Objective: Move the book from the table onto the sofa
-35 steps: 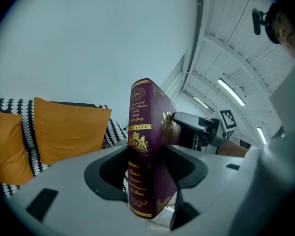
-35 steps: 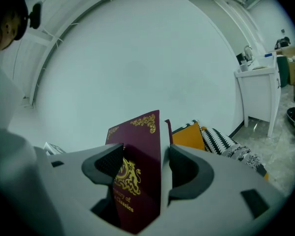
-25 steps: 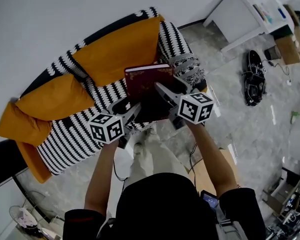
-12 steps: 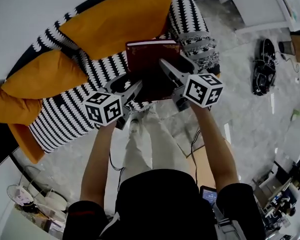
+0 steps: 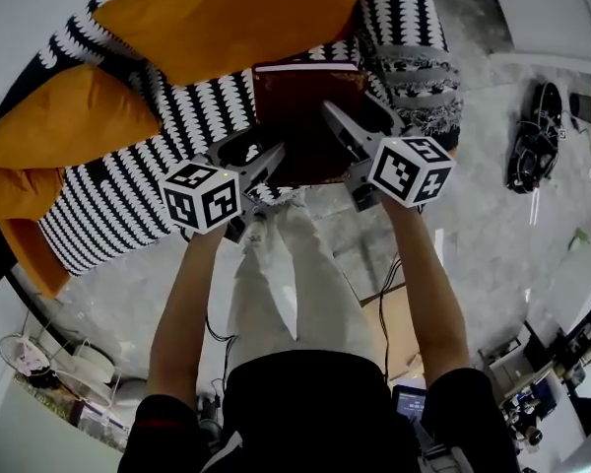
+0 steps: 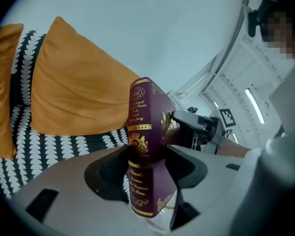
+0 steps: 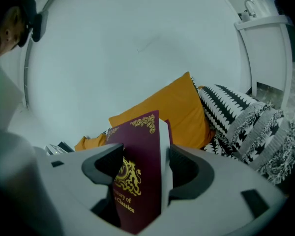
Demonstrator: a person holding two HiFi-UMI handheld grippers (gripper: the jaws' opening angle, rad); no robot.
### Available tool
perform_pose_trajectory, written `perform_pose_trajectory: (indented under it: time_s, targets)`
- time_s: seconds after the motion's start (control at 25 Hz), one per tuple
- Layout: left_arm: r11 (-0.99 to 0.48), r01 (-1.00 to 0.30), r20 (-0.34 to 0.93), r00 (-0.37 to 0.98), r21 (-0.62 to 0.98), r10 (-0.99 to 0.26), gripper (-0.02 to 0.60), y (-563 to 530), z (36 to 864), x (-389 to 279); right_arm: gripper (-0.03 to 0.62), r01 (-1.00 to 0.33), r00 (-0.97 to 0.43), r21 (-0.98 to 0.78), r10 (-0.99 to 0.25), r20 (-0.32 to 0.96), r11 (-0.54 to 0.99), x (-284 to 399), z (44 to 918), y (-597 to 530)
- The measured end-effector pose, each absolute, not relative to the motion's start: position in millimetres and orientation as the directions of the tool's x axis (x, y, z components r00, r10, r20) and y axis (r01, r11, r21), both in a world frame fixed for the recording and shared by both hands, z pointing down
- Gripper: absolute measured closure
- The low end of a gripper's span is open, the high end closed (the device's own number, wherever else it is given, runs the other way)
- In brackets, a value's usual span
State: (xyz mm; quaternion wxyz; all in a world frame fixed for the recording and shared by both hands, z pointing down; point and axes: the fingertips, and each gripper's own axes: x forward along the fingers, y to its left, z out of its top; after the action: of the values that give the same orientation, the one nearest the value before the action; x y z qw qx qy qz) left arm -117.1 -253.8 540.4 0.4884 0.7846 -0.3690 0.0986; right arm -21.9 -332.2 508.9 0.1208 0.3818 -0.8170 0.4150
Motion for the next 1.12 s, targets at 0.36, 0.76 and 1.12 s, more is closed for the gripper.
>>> perform_pose_trajectory:
  time_s: [0.36,0.76,1.12]
  targets:
    - [-0.205,-0.687,0.537,0.689,0.697,-0.487,0.334,-243,608,-130,0.294,-0.719,-0.684,-0.608,-0.499,0.532,0.337,-34,581,-325]
    - [-0.133,-0.676,0.554,0.686,0.724,-0.471,0.334,-237,668,-118,0.294,-0.720,-0.689,-0.609,-0.451,0.567,0.334,-27,643,-324]
    - [-0.098,-0.675,0.565,0.679,0.731,-0.469,0.334,-237,721,-125,0.293,-0.719,-0.691,-0.619,-0.420,0.588,0.316,-35,700,-326]
